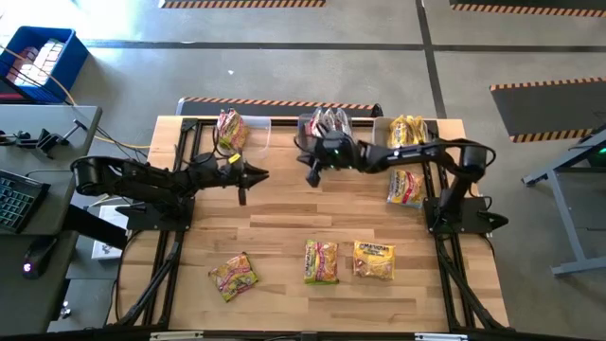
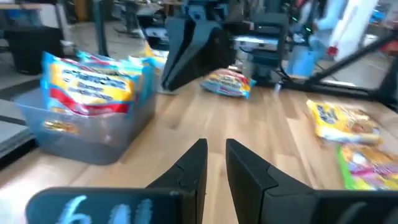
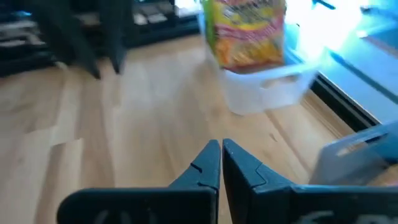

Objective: Sort Maruchan noodles
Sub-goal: Put the left green noodle pack into the transparent bin

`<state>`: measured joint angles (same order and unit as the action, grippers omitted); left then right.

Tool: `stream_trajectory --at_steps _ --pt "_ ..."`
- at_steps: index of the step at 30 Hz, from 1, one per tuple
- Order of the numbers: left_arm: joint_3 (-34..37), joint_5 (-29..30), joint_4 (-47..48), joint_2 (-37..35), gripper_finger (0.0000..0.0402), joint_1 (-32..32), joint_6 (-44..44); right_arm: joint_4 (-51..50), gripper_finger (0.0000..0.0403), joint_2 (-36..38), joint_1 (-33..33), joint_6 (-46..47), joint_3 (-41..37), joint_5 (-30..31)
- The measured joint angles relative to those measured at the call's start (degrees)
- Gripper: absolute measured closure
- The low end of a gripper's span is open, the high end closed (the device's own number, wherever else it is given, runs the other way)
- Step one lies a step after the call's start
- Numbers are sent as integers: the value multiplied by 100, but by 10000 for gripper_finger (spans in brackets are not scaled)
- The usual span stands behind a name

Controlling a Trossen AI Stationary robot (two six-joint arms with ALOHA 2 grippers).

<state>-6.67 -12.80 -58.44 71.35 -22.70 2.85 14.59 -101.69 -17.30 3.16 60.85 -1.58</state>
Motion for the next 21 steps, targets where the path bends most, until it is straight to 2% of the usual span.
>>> stream_trajectory --at_steps 4,10,14,18,21 --pt "-213 -418 651 0 353 148 -96 379 402 279 173 -96 -541 -4" --pt "-647 -3 2206 2 376 786 -190 560 402 383 341 -419 -1113 -190" --pt "-832 70 2747 4 397 1181 -137 1655 402 381 465 -473 -1664 -203" --pt "-1003 -24 3236 4 401 1453 -59 3034 403 376 577 -305 -2247 -205" --pt "-1052 -38 3430 4 401 1569 -194 3265 403 376 629 103 -2442 -214"
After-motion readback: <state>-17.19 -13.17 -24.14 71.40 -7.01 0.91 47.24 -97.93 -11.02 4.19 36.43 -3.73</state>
